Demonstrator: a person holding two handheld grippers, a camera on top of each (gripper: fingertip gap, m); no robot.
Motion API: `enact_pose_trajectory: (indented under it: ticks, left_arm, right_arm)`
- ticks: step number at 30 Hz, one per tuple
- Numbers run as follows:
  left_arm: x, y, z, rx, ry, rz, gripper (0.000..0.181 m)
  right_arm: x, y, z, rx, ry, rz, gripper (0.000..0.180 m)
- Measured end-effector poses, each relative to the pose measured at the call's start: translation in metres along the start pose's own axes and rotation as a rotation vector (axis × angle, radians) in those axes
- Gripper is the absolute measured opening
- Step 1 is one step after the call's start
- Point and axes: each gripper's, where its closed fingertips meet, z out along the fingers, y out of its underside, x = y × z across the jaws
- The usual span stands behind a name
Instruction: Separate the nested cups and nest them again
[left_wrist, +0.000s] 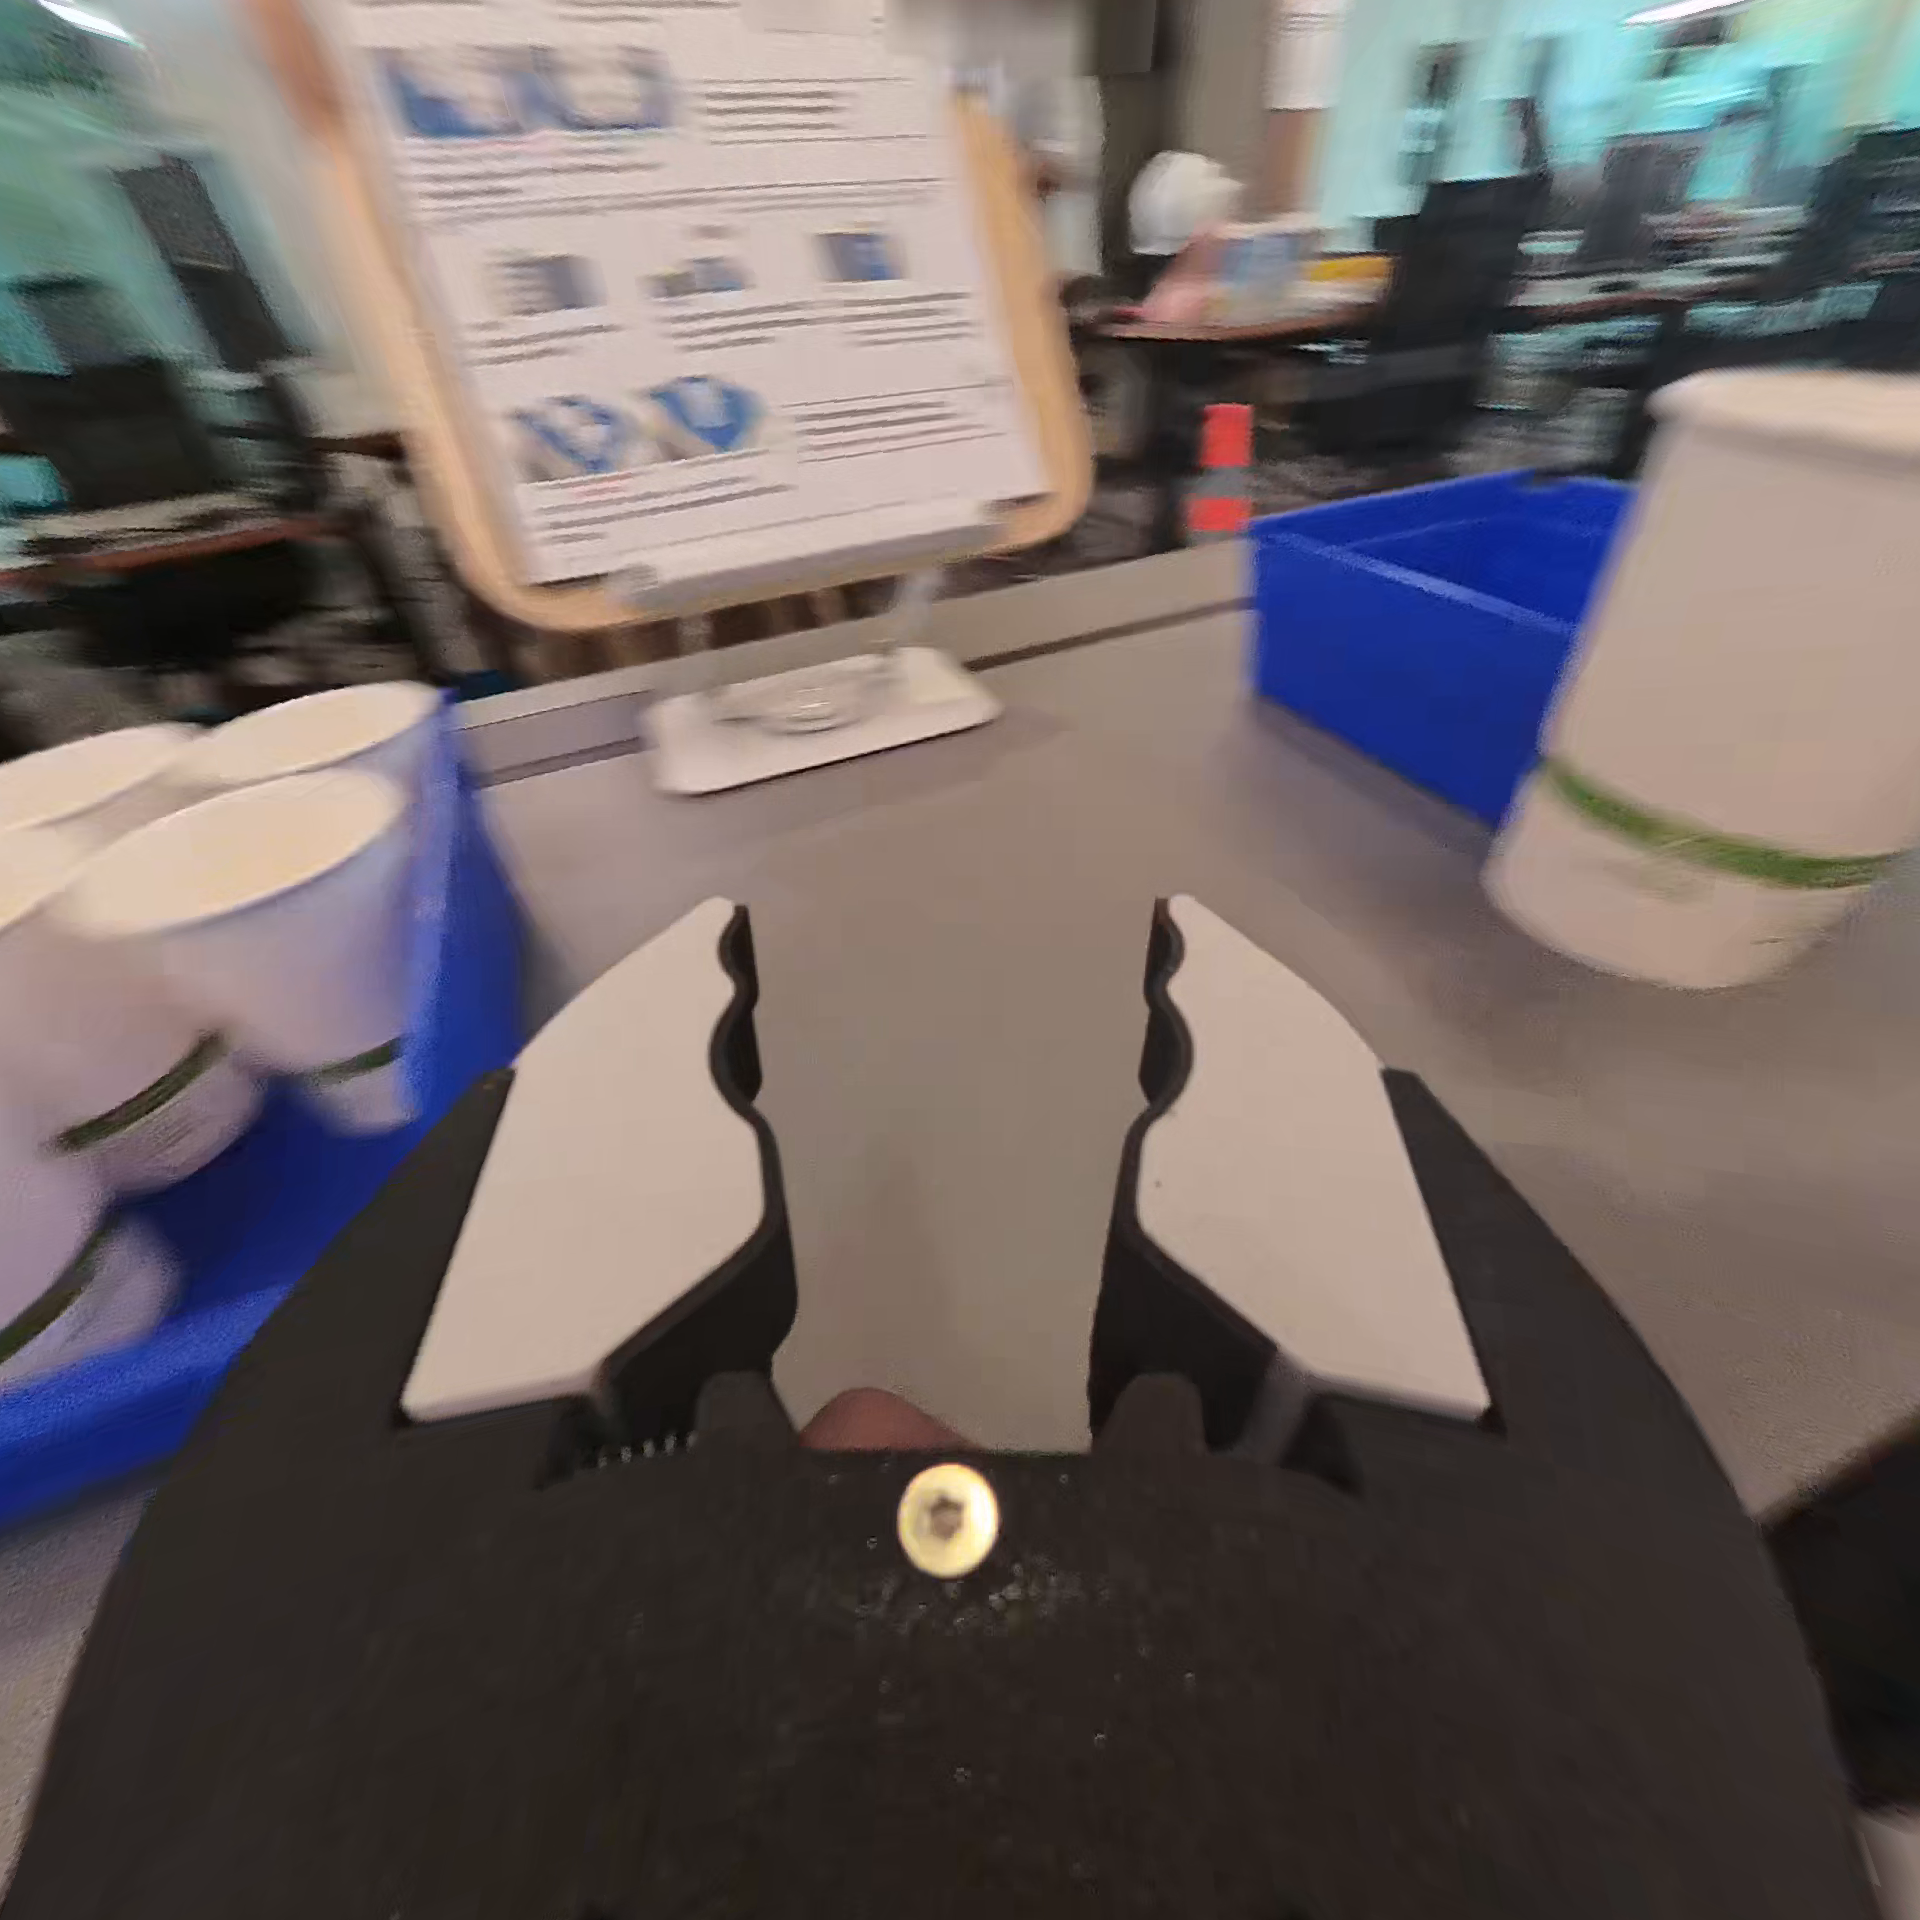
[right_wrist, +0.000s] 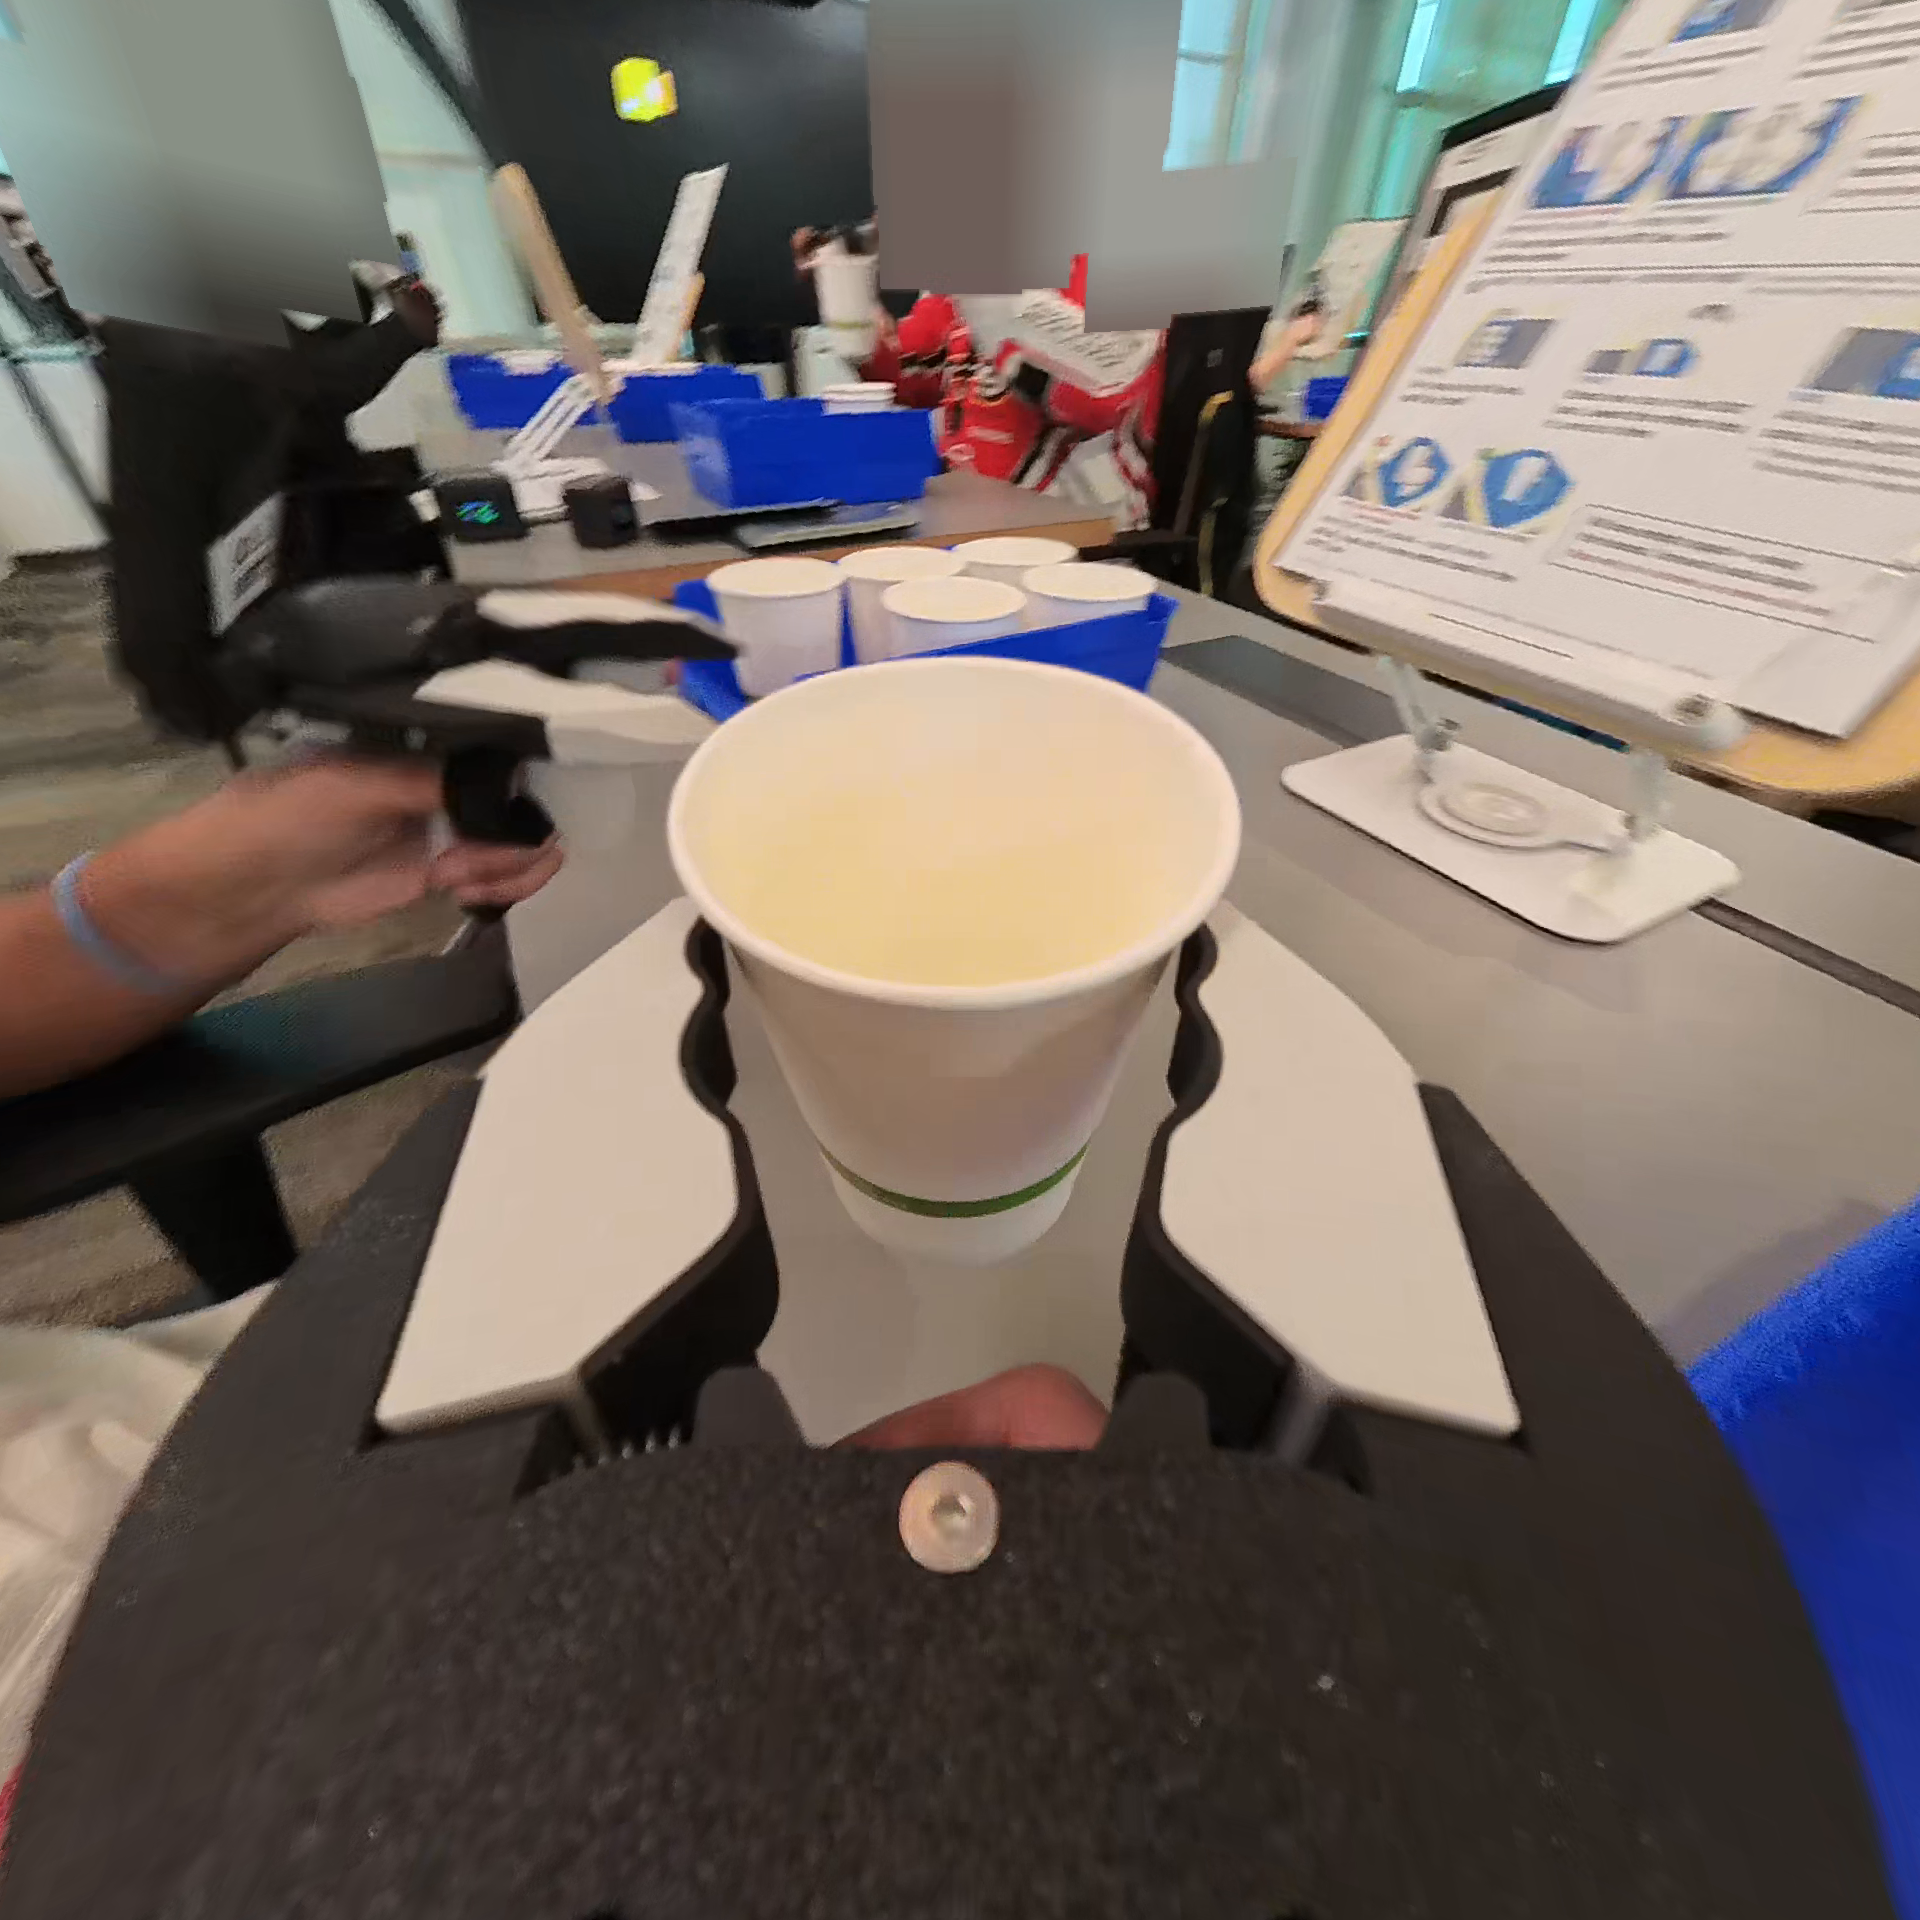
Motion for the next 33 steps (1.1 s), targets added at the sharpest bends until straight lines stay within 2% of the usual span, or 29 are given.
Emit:
enact_pose_trajectory:
  ticks: [2,5,10,13,16,21,28,33]
  left_arm:
    - [-0.016,0.014,-0.015,0.038,-0.158,0.011,0.066]
    - [-0.011,0.025,-0.02,0.022,-0.164,0.017,0.065]
    - [-0.002,0.036,-0.013,-0.044,-0.086,-0.054,0.067]
    - [-0.001,0.044,-0.009,-0.069,-0.068,-0.055,0.067]
    - [0.0,0.045,-0.009,-0.073,-0.066,-0.053,0.066]
    - [-0.011,0.042,-0.01,-0.058,-0.107,-0.01,0.065]
    - [-0.014,0.051,-0.005,-0.097,-0.068,-0.073,0.064]
    - [-0.01,0.062,0.0,-0.148,-0.043,-0.084,0.065]
  right_arm:
    - [0.009,0.001,-0.006,0.026,0.087,0.035,0.083]
    - [0.034,-0.019,-0.025,0.062,0.268,0.05,0.083]
    - [0.157,-0.054,-0.099,0.106,0.821,0.088,0.083]
    - [0.236,-0.023,-0.11,0.017,0.991,0.143,0.083]
    - [0.285,0.025,-0.094,-0.097,1.013,0.225,0.083]
    - [0.32,0.074,-0.076,-0.26,1.04,0.279,0.084]
    - [0.321,0.093,-0.075,-0.323,1.022,0.299,0.084]
    - [0.302,0.102,-0.076,-0.445,0.965,0.331,0.085]
